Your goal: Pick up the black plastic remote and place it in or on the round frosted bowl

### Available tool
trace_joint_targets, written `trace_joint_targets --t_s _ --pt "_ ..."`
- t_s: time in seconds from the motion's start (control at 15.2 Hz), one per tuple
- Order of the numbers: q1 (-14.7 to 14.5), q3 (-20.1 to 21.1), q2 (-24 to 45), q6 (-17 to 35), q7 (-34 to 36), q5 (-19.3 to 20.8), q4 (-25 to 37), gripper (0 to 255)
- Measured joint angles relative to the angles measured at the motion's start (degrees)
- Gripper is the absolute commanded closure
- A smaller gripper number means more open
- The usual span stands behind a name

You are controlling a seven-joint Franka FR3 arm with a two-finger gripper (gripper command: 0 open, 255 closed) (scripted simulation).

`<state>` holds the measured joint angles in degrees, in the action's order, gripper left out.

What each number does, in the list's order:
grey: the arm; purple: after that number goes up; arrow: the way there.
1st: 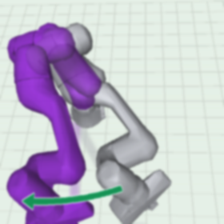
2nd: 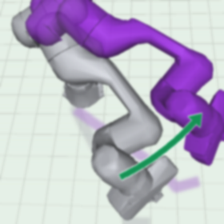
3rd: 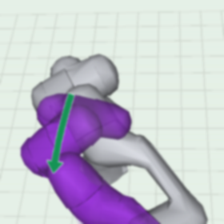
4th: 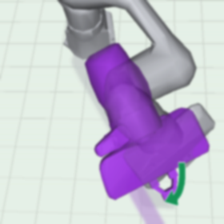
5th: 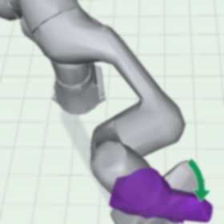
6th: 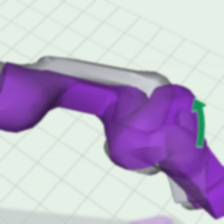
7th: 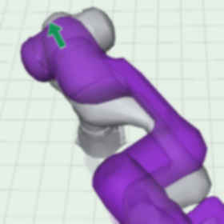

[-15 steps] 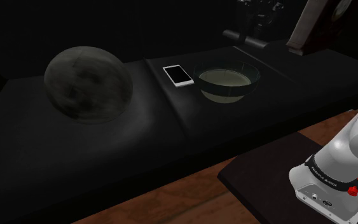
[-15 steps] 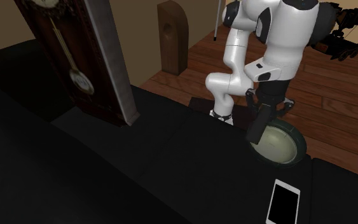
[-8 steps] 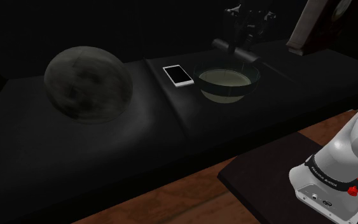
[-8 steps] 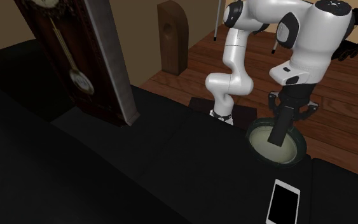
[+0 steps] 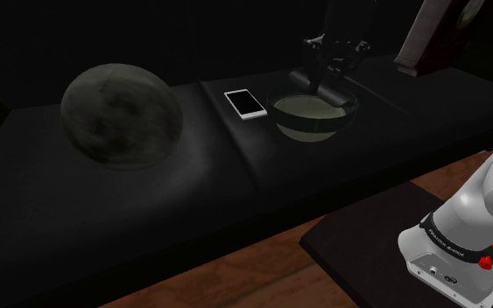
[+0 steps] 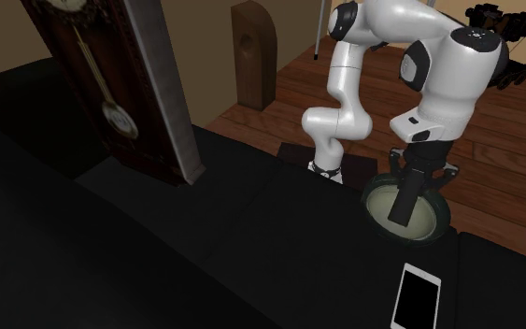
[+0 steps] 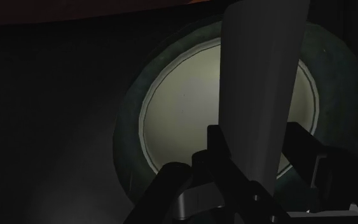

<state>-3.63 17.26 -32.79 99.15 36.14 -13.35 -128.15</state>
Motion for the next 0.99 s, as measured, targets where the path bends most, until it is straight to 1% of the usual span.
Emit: trace_joint_targets --t_s 0.13,0.53,0.59,0.99 --pt "-0.07 0.33 0.17 1.51 0.01 -0.18 -1.33 255" --pt "-0.1 0.33 0.0 1.9 -0.07 -0.24 -1.86 255" --pt "-0.1 0.33 0.0 1.9 -0.07 -0.24 -1.87 0" --pt "-0.1 0.33 -0.01 1.91 -0.07 -0.24 -1.86 0"
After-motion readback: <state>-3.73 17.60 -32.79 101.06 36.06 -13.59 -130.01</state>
